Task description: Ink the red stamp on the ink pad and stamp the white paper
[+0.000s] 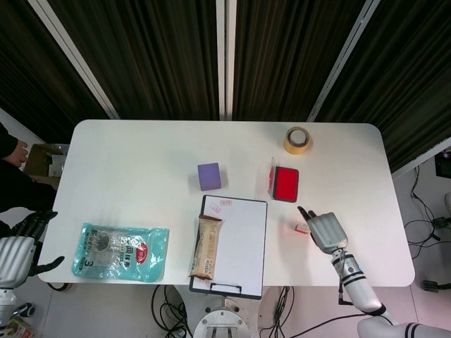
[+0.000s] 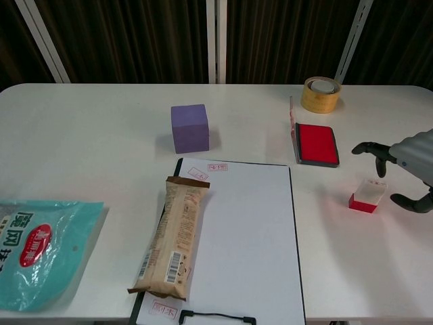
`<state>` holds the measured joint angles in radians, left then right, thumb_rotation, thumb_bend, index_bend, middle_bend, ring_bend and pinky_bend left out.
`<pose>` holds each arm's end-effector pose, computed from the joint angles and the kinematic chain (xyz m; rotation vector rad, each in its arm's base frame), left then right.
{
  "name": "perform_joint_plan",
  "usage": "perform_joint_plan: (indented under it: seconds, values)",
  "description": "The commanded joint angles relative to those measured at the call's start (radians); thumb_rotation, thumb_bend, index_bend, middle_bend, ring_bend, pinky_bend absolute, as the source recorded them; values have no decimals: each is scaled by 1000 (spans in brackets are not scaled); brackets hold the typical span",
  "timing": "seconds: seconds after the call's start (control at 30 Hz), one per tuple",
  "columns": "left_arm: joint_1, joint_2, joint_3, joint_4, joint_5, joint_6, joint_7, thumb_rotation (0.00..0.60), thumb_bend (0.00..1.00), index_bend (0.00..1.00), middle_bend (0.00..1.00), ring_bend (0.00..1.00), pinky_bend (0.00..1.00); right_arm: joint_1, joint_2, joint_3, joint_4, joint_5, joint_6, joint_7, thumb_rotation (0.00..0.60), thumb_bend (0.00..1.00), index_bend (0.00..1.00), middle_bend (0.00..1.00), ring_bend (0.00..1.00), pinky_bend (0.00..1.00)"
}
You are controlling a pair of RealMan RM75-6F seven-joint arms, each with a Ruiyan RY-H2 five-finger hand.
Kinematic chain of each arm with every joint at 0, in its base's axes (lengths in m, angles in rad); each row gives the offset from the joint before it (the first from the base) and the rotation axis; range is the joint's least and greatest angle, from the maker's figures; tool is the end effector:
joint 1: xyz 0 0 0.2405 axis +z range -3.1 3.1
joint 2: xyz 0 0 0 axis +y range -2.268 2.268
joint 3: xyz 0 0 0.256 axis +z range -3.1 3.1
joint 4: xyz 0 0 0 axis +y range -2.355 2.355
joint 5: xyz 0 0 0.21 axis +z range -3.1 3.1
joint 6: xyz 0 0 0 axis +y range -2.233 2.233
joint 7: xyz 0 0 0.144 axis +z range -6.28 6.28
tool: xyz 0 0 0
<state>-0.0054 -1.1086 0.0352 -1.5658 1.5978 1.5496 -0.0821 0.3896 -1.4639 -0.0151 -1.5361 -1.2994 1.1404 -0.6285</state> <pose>-0.3231 0.1381 0.1583 -1.4227 -0.9542 -0.9020 -0.2567 -0.2373 0.0035 1.8807 -0.7228 0.5464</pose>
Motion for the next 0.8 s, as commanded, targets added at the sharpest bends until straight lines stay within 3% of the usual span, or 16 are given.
perform_joint_plan:
  seconds: [0.03,0.17,0.27,0.3,0.33,0.43,0.53,0.67,0.8]
  values:
    - [0,1,0,-5,3,3,5,600,0,150,150,122,249,-28,122,-31,-117,-2,19,-4,600,229,59,302,910,979]
    - [-1,4,1,-17,10,5,16,600,0,149,150,122,249,-64,224,-50,-195,-69,84,75,600,180,44,274,862,966]
    - [-2,6,0,-27,14,8,25,600,0,149,150,122,249,-109,269,-51,-197,-148,193,152,600,176,39,243,667,884]
    - [-2,7,0,-31,15,9,27,600,0,149,150,122,249,-124,277,-50,-192,-163,224,167,600,175,26,210,514,775]
    - [-1,8,0,-34,17,12,30,600,0,149,150,122,249,-139,286,-49,-188,-173,253,178,600,168,11,148,303,566]
    - [1,14,-1,-48,19,19,40,600,0,150,150,122,249,-189,310,-40,-192,-167,328,202,600,132,0,12,11,117]
    - [4,26,-2,-60,17,23,51,600,0,149,150,122,249,-233,323,-26,-191,-162,390,293,600,109,0,0,0,0]
    - [3,36,-7,-63,9,22,58,600,0,150,150,122,249,-281,330,-16,-151,-184,460,379,600,105,0,0,0,0]
    - [2,34,-8,-59,10,21,56,600,0,150,150,122,249,-296,343,-21,-162,-191,455,388,600,109,0,0,0,0]
